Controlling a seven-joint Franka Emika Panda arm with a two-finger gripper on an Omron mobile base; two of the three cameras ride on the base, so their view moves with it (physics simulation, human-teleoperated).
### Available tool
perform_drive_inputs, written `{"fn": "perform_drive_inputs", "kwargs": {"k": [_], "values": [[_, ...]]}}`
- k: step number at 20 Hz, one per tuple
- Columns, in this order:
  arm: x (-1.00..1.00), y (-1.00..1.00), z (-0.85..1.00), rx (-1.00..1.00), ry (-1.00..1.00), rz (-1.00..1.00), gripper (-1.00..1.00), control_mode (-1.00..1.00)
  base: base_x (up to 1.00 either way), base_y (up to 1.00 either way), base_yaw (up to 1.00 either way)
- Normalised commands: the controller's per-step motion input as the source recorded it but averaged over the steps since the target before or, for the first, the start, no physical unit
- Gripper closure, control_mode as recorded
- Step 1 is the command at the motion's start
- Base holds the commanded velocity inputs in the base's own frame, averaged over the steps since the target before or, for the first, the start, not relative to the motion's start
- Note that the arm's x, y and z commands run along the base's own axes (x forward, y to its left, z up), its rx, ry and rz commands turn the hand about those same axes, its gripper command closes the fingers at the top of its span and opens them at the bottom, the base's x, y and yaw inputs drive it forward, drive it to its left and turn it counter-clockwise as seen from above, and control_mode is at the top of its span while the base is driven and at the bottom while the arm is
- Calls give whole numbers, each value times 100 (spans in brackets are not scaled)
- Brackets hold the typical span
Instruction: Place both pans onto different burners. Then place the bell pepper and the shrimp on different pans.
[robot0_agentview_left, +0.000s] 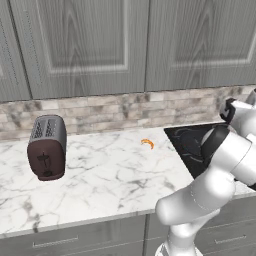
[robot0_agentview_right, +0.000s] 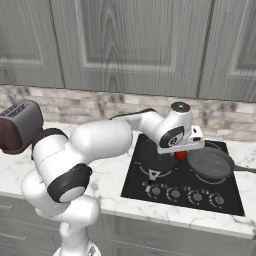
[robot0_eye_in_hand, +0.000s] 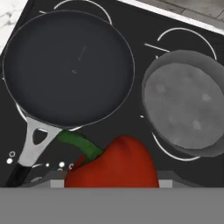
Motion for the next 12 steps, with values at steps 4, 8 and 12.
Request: {"fn": "perform_drive_inputs", "kwargs": {"k": [4,8,12], "values": [[0,-36,-1,0,0,0,100,-100,0,0,0],[0,-33,-3,0,0,0,100,-100,0,0,0],[0,-33,-2,0,0,0,100,-100,0,0,0]]}}
